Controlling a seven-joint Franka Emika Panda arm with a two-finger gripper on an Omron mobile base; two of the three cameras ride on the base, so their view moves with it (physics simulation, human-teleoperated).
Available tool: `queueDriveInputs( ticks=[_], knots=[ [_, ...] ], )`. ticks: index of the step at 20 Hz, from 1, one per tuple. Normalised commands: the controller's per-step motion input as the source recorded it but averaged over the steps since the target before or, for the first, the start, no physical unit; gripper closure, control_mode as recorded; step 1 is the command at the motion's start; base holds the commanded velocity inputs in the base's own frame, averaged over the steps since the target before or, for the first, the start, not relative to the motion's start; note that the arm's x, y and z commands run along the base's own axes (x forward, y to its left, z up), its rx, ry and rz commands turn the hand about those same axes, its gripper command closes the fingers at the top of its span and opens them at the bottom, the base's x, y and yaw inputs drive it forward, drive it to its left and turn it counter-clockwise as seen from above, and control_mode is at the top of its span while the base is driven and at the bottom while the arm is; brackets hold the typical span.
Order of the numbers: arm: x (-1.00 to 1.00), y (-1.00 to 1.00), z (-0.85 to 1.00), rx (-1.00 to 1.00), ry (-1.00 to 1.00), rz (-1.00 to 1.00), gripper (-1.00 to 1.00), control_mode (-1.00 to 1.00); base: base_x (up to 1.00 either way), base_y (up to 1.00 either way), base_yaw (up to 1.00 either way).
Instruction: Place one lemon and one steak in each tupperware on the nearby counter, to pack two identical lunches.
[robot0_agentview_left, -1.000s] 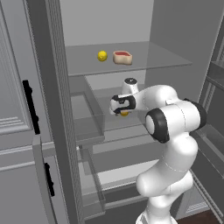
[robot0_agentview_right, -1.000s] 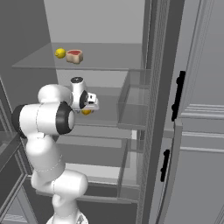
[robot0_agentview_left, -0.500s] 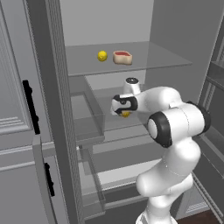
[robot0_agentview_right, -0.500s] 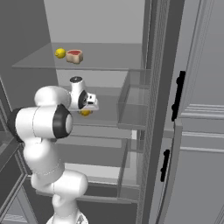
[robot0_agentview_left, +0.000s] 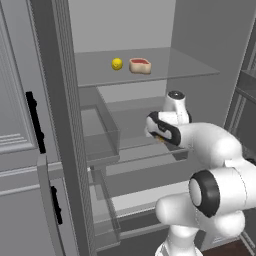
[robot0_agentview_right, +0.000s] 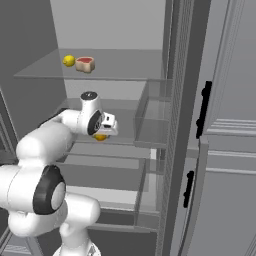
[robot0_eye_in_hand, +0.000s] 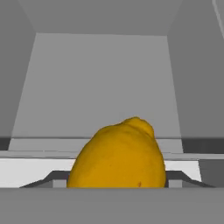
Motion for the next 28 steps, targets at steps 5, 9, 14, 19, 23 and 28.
queueDriveInputs(
  ticks=[5, 9, 14, 19, 23, 28],
  knots=[
    [-1.0, -0.3, 0.97, 0.0, 0.09, 0.0, 1.0, -1.0, 0.0, 0.0, 0.0],
    [-1.0, -0.01, 0.87, 0.0, 0.08, 0.0, 1.0, -1.0, 0.0, 0.0, 0.0],
    [-1.0, 0.0, 0.46, 0.0, 0.0, 0.0, 1.0, -1.0, 0.0, 0.0, 0.0],
    [-1.0, -0.08, 0.2, 0.0, -0.05, 0.0, 1.0, -1.0, 0.0, 0.0, 0.0],
    [-0.26, 0.0, 0.03, 0.0, -0.07, -0.03, 1.0, -1.0, 0.0, 0.0, 0.0],
    [0.0, 0.0, 0.0, 0.0, 0.0, 0.0, 1.0, 1.0, -0.48, 0.0, -0.01]
  ],
)
